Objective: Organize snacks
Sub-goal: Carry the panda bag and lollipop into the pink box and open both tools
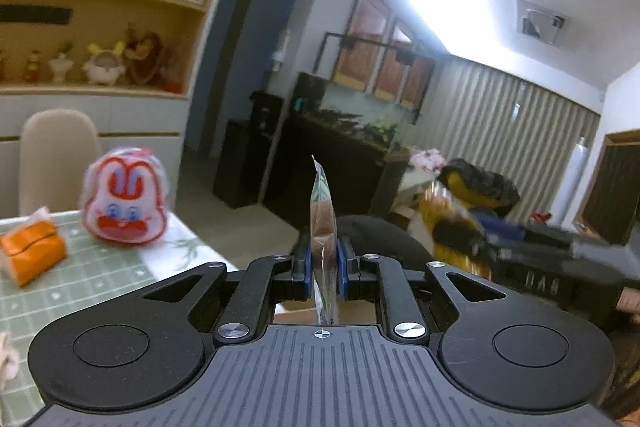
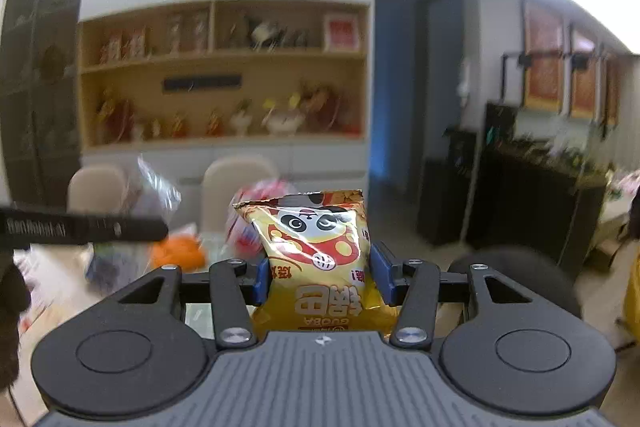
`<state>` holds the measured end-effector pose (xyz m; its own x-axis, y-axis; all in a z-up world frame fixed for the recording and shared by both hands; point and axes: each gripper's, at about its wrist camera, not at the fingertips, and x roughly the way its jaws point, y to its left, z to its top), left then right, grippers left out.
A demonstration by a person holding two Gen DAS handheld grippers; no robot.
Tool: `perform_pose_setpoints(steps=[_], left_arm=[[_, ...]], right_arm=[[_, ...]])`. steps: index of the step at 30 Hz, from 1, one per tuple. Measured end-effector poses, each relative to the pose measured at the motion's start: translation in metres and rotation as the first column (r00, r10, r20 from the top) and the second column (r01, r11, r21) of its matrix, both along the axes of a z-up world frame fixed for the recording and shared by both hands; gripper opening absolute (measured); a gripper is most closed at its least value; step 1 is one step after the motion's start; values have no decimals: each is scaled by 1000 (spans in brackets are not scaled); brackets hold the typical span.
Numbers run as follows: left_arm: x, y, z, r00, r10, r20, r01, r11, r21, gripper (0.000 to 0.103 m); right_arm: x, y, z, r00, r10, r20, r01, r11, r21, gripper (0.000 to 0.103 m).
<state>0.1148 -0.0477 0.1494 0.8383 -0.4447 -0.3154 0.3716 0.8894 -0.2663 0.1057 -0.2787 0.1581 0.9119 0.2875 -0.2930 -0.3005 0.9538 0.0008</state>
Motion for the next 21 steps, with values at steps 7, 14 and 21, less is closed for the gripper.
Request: perform_pose_setpoints(steps=[7, 14, 21], left_arm=[[92, -37, -75, 974, -68, -216, 65, 998, -20, 16], [177, -55, -172, 875, -126, -468, 86, 991, -105, 19], [167, -7, -197, 860, -47, -508, -37, 987, -154, 20]], right_arm=[[50, -19, -25, 992, -90, -89, 95, 994, 54, 49], [97, -41, -78, 956, -170, -240, 172, 985, -16, 49], [145, -36, -140, 903, -156, -399, 163, 987, -18, 49]])
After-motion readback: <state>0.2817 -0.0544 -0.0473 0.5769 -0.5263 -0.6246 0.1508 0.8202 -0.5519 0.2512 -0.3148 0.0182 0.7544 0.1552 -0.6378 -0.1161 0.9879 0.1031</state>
